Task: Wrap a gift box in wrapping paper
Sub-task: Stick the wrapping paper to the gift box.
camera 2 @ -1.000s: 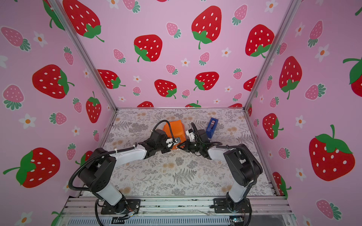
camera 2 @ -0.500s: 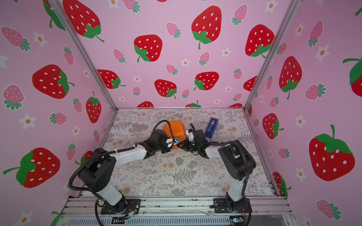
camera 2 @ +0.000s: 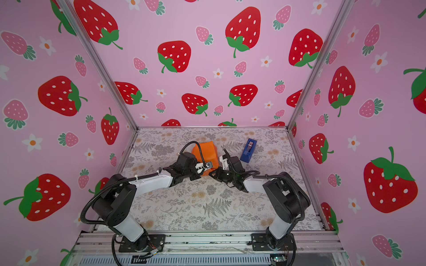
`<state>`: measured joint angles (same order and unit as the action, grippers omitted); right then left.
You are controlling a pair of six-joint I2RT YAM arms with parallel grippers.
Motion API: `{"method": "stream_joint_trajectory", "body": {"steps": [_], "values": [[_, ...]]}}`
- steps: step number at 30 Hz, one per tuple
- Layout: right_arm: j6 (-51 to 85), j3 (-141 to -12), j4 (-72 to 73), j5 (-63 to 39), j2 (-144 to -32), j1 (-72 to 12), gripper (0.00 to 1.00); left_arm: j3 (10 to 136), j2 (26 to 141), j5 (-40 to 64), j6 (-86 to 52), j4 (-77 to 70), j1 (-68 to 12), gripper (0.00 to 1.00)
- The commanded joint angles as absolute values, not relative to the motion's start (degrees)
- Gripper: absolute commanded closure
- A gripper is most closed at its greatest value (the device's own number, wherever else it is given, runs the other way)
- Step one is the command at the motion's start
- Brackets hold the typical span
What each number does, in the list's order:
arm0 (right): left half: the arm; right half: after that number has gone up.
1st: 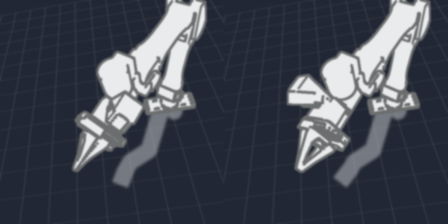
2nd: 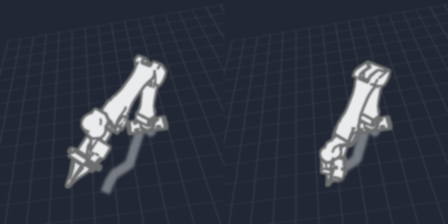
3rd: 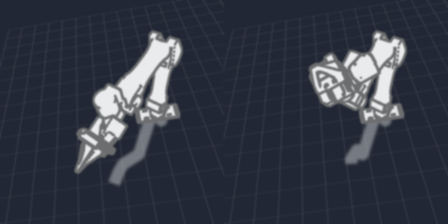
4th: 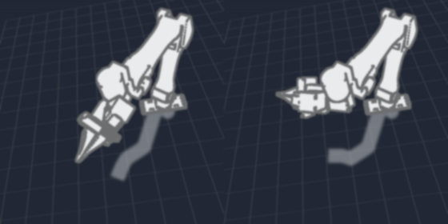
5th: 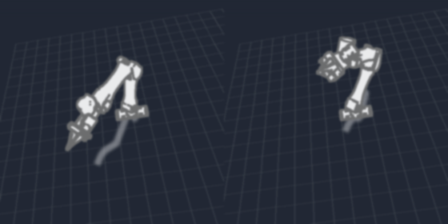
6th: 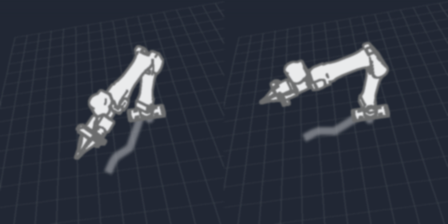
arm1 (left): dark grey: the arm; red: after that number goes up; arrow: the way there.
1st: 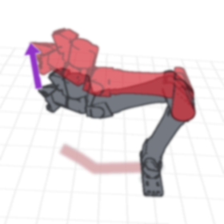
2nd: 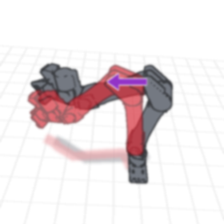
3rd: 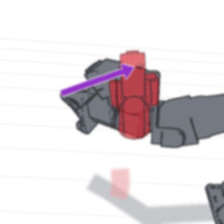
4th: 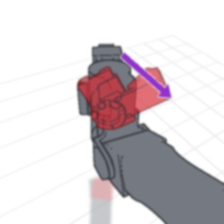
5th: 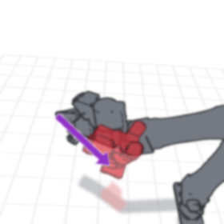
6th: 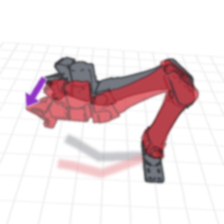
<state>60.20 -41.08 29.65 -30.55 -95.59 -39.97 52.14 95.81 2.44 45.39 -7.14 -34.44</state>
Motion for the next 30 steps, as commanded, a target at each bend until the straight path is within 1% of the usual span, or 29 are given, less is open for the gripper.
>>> {"method": "stream_joint_trajectory", "body": {"steps": [1,6,13,16,19,20,23,26,28,30], "values": [[61.1,-41.1,31.6,-29.8,-95.9,-40.8,1.0,51.0,98.6,2.7,45.6,2.5,-34.1,0.67],[62.5,-44.3,36.2,-30.6,-101.2,-41.0,1.0,51.0,98.4,2.8,45.5,2.8,-34.1,0.68],[63.4,-49.0,40.4,-28.4,-108.0,-41.0,1.0,50.9,98.4,3.0,45.5,2.7,-34.2,0.68],[63.2,-48.2,40.5,-27.1,-107.5,-40.8,1.0,50.7,98.3,3.0,45.5,2.4,-34.1,0.68],[58.9,-44.7,39.8,-27.0,-102.2,-40.7,1.0,50.0,97.8,3.1,45.4,1.3,-34.1,0.69],[56.4,-43.3,38.8,-27.1,-99.7,-40.5,1.0,49.7,97.7,3.2,45.3,1.0,-34.0,0.69],[45.9,-39.9,35.3,-27.7,-92.3,-39.7,0.9,49.6,97.6,3.9,44.9,0.4,-33.7,0.69],[30.5,-39.2,29.4,-27.6,-86.5,-38.8,0.85,49.2,97.5,4.4,44.5,-0.4,-33.2,0.69],[19.0,-39.6,25.8,-27.1,-84.6,-38.3,0.82,48.7,97.1,4.9,44.5,-1.0,-33.0,0.69],[7.5,-40.8,22.3,-27.3,-84.2,-37.7,0.81,48.4,96.9,5.3,44.6,-1.4,-32.8,0.69]]}}
